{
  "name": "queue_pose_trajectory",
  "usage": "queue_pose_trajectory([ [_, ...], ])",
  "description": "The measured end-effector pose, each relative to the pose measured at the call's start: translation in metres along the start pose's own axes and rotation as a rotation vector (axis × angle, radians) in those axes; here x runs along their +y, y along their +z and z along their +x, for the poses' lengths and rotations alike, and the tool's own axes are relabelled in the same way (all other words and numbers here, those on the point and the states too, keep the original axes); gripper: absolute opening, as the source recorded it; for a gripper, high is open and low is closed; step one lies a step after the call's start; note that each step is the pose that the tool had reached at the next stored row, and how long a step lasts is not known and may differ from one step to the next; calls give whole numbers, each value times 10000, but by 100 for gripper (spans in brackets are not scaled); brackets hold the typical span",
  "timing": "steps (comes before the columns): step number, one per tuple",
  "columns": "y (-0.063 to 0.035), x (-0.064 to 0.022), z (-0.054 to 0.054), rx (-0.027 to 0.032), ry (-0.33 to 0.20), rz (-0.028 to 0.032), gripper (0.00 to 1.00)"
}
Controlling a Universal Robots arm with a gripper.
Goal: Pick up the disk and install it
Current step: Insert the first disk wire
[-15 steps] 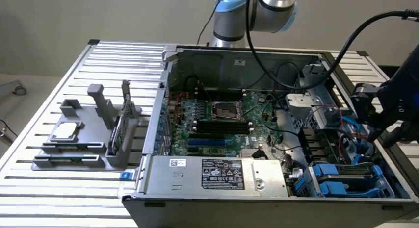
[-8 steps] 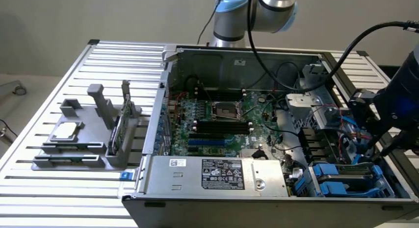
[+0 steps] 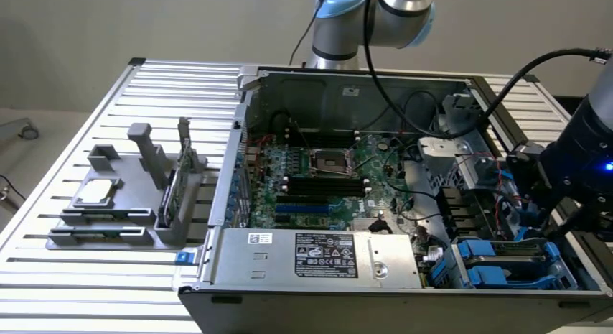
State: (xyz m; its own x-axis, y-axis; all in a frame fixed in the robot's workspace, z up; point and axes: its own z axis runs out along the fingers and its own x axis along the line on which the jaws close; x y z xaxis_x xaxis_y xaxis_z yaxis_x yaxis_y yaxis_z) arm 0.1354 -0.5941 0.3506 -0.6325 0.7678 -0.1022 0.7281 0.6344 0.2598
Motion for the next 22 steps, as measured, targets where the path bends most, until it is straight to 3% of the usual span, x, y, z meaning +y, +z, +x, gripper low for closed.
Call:
queue_pose_trajectory([
  [8, 142, -30, 14, -253, 948, 107, 28],
  [18, 198, 32, 54, -328, 1353, 192, 28],
  [22, 226, 53, 74, -323, 1517, 282, 28],
])
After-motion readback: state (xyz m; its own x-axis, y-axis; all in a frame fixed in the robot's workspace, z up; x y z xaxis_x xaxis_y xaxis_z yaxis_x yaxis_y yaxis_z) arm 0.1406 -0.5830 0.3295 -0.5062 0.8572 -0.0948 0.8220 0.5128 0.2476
